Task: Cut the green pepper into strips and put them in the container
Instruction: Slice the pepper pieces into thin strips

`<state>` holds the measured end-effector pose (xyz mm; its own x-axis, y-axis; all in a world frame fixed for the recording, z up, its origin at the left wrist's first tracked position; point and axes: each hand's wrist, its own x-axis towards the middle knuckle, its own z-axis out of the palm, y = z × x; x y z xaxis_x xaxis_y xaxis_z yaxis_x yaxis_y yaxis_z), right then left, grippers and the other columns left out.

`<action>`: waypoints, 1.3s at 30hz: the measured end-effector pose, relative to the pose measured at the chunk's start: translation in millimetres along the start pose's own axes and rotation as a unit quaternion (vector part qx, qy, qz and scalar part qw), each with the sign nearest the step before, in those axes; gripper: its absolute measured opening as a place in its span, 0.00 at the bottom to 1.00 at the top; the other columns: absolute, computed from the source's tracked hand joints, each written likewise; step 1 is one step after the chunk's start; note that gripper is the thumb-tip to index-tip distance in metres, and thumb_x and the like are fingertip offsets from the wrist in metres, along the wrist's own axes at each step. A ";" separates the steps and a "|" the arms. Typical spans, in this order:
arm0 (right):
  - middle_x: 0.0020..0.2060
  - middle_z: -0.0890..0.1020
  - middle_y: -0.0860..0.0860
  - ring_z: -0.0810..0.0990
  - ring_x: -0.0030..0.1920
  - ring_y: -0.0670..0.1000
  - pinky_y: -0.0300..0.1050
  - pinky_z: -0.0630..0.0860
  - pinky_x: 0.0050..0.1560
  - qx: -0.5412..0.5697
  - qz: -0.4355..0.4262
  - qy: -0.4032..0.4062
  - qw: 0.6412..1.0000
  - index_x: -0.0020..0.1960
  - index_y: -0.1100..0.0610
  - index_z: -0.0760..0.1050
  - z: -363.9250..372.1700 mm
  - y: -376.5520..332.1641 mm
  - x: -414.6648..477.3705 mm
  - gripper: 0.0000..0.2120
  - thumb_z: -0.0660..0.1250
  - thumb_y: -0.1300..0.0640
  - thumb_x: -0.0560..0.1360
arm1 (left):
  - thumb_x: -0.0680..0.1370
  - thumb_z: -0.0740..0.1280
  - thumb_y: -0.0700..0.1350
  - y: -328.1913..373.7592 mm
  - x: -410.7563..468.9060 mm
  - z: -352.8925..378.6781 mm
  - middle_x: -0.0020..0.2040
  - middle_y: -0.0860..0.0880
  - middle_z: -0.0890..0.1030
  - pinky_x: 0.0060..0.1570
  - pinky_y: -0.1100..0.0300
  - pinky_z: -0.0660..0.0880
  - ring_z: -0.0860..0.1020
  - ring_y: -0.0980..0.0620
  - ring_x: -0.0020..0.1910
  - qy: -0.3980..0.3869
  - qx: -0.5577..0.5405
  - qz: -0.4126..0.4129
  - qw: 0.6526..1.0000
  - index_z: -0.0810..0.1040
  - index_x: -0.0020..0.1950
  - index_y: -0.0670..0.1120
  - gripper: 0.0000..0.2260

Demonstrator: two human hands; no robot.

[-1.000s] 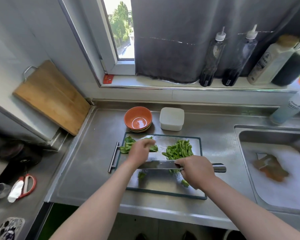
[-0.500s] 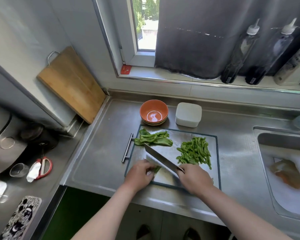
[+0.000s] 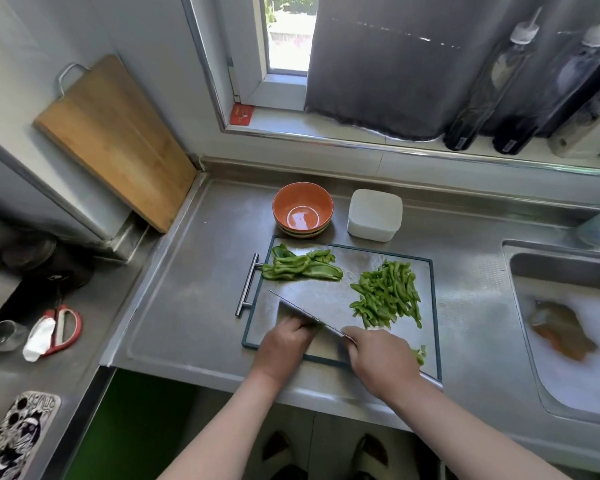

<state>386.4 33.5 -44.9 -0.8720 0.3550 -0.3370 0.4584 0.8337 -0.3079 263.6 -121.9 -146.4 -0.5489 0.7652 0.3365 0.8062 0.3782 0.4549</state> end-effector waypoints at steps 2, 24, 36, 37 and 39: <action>0.44 0.83 0.51 0.80 0.46 0.56 0.49 0.73 0.40 -0.013 -0.013 0.013 1.000 0.59 0.46 0.74 4.4 -3.3 -4.8 0.11 0.55 0.49 0.82 | 0.69 0.79 0.37 -0.8 1.2 -0.1 0.48 0.45 0.84 0.32 0.52 0.81 0.82 0.43 0.46 -0.004 0.000 0.019 1.000 0.77 0.57 0.51 0.22; 0.39 0.80 0.52 0.78 0.40 0.58 0.51 0.75 0.39 -0.005 -0.018 -0.028 0.999 0.52 0.50 0.72 9.4 2.4 4.2 0.08 0.54 0.54 0.82 | 0.70 0.76 0.34 -0.5 -3.5 13.3 0.51 0.47 0.84 0.42 0.55 0.81 0.81 0.46 0.48 0.051 -0.015 0.003 0.999 0.85 0.54 0.47 0.15; 0.40 0.80 0.53 0.77 0.40 0.59 0.50 0.71 0.36 0.029 -0.022 -0.042 0.998 0.49 0.52 0.74 3.6 -9.0 39.4 0.11 0.54 0.51 0.83 | 0.78 0.66 0.45 7.7 -2.6 10.4 0.47 0.51 0.83 0.42 0.57 0.79 0.80 0.50 0.46 0.060 -0.045 -0.050 0.996 0.86 0.48 0.46 0.09; 0.38 0.79 0.52 0.76 0.39 0.59 0.50 0.70 0.35 0.022 -0.028 -0.036 0.999 0.48 0.52 0.73 2.0 -4.9 33.7 0.10 0.54 0.51 0.82 | 0.78 0.66 0.45 7.4 -2.7 10.1 0.47 0.50 0.83 0.43 0.57 0.79 0.80 0.50 0.46 0.062 -0.046 -0.055 0.996 0.86 0.48 0.46 0.09; 0.36 0.77 0.50 0.75 0.38 0.58 0.50 0.68 0.34 0.000 -0.043 -0.034 0.998 0.48 0.50 0.72 -0.2 3.2 18.8 0.09 0.54 0.52 0.82 | 0.76 0.69 0.44 5.8 -2.9 10.8 0.48 0.49 0.84 0.45 0.57 0.80 0.80 0.51 0.48 0.070 -0.047 -0.055 0.995 0.86 0.49 0.46 0.06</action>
<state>371.4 42.9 -52.1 -0.8950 0.2522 -0.3679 0.3815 0.8602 -0.3385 272.2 -116.3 -153.6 -0.6630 0.6392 0.3897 0.7194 0.3999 0.5680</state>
